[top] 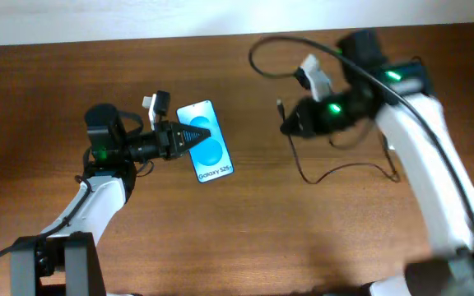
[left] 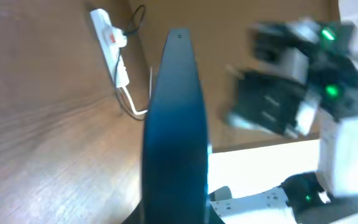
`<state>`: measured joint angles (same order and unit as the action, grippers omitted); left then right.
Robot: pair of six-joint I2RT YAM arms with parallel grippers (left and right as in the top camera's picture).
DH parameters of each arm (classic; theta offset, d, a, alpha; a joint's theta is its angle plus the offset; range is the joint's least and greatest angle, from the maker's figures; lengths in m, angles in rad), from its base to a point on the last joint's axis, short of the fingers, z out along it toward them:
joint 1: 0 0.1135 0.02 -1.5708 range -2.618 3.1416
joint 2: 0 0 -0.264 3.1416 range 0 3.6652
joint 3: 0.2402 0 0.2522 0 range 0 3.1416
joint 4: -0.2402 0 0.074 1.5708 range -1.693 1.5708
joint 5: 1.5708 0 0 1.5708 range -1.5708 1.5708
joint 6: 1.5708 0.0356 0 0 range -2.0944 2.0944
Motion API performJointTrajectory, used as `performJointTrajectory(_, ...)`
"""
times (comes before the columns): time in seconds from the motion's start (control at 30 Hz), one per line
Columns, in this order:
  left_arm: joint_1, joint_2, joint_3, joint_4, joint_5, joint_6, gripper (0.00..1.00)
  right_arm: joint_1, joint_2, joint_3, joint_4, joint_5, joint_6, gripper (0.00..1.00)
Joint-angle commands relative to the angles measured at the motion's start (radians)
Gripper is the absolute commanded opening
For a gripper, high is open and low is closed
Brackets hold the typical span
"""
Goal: Plug charger to phone and switch on socket
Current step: 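Carry the cable end toward the phone's bottom port, then push the USB-C plug up into the phone's bottom port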
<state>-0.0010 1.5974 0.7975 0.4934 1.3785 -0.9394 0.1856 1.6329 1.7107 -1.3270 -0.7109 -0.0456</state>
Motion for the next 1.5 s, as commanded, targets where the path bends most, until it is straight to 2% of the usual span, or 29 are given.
performJointTrajectory(0.0,-0.003,-0.003,0.012,0.016,0.059,-0.017,0.0,0.005,-0.188,-0.069,-0.127,-0.226,-0.312,0.04)
performJointTrajectory(0.07,-0.003,-0.003,0.013,0.061,0.074,-0.018,0.0,0.021,-0.347,-0.203,-0.122,-0.272,-0.321,0.04)
performJointTrajectory(0.13,-0.003,-0.003,0.013,0.124,0.073,-0.075,0.0,0.051,-0.444,-0.359,-0.041,-0.339,-0.308,0.04)
performJointTrajectory(0.17,-0.003,-0.003,0.013,0.156,0.071,-0.108,0.0,0.067,-0.479,-0.447,0.043,-0.367,-0.255,0.04)
performJointTrajectory(0.27,-0.017,-0.003,0.013,0.341,0.009,-0.288,0.0,0.131,-0.502,-0.657,0.348,-0.371,0.057,0.04)
performJointTrajectory(0.33,-0.044,-0.003,0.013,0.475,-0.04,-0.344,0.0,0.193,-0.486,-0.722,0.497,-0.362,0.141,0.04)
performJointTrajectory(0.43,-0.072,-0.003,0.013,0.506,-0.105,-0.433,0.0,0.248,-0.46,-0.725,0.564,-0.163,0.254,0.04)
performJointTrajectory(0.6,-0.075,-0.003,0.013,0.513,-0.116,-0.554,0.0,0.274,-0.413,-0.725,0.641,-0.16,0.342,0.04)
performJointTrajectory(0.73,-0.075,-0.003,0.013,0.513,-0.119,-0.554,0.0,0.274,-0.382,-0.725,0.715,-0.24,0.388,0.04)
performJointTrajectory(0.97,-0.076,-0.003,0.013,0.513,-0.119,-0.555,0.0,0.274,-0.379,-0.725,0.747,-0.285,0.401,0.04)
performJointTrajectory(1.23,-0.111,-0.003,0.012,0.512,-0.145,-0.556,0.0,0.274,-0.378,-0.725,0.757,-0.288,0.403,0.04)
performJointTrajectory(1.47,-0.111,-0.003,0.012,0.512,-0.097,-0.557,0.0,0.274,-0.378,-0.725,0.757,-0.287,0.403,0.04)
